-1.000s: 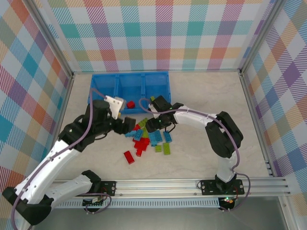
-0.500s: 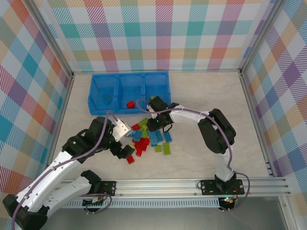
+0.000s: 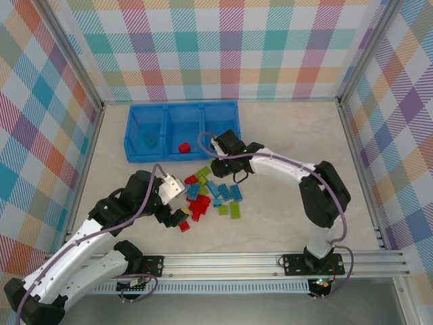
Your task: Sort the legos into containers by color
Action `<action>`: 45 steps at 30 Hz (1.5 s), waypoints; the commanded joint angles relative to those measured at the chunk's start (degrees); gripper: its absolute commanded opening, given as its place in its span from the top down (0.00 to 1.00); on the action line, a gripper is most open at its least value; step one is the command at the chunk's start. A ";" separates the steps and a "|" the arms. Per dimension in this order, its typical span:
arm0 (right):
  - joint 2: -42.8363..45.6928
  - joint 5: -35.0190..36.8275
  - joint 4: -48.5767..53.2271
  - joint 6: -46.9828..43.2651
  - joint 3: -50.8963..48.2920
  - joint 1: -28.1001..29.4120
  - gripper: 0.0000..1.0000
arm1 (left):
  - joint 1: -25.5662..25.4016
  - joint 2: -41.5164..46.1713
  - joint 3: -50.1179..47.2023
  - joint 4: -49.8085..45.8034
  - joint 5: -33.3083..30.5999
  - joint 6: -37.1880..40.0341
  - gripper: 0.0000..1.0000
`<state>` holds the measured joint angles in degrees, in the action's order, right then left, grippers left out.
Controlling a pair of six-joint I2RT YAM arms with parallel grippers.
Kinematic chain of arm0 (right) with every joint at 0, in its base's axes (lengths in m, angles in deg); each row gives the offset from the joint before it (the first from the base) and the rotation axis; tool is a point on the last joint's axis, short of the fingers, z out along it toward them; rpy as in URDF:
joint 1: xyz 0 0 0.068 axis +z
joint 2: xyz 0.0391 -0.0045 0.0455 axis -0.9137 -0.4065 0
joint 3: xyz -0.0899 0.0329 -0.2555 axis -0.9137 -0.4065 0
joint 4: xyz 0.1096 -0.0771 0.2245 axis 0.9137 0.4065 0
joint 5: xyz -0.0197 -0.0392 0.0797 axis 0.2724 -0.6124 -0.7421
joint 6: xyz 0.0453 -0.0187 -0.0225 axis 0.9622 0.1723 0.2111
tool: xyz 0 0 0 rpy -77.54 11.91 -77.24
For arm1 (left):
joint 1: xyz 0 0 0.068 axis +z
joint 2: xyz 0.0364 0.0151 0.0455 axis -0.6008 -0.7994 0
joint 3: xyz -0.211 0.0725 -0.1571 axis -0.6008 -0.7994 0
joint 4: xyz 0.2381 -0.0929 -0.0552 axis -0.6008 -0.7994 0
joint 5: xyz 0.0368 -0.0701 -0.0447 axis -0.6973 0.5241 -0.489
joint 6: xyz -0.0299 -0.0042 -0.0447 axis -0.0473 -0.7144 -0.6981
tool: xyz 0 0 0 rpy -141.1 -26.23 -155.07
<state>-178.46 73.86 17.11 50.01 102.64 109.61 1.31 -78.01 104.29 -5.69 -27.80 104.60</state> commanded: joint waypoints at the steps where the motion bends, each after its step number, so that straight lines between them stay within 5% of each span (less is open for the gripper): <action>1: 3.43 4.77 -3.48 -0.13 1.27 0.11 0.79 | -0.86 2.43 -1.21 3.27 -2.18 -0.57 0.00; 5: 0.38 10.37 -5.67 -0.48 6.22 -2.24 0.80 | -0.85 5.54 -2.64 5.72 -3.02 -0.59 0.00; 11: -10.97 9.00 -8.24 -0.74 14.70 -6.93 0.80 | -0.78 9.46 -4.21 7.37 -6.05 -1.34 0.00; 21: -16.73 4.64 -3.71 0.21 24.54 -7.56 0.57 | -0.77 11.20 -5.46 8.81 -7.29 -1.77 0.00; 29: -3.66 -0.10 -2.37 2.01 16.61 -7.56 0.54 | -0.76 7.56 -1.50 7.65 -11.64 -11.67 0.00; 33: 9.26 -9.01 -1.12 3.48 6.13 -7.56 0.44 | -0.68 -1.94 7.52 0.21 -19.01 -29.87 0.00; 36: 17.52 -14.32 3.79 4.23 0.03 -7.56 0.36 | -0.86 -10.30 11.18 -3.30 -18.19 -40.48 0.00; 40: 26.16 -17.25 13.04 4.34 -5.33 -7.57 0.24 | -1.55 -21.12 11.80 -1.45 -13.54 -47.86 0.00; 45: 32.46 -19.72 21.41 4.51 -8.85 -7.56 0.11 | -4.90 -32.20 12.67 0.77 -15.93 -50.05 0.01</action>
<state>-147.86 57.60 30.62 54.36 95.45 101.76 -1.62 -107.87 116.00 -4.55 -42.55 59.48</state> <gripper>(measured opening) 0.876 0.993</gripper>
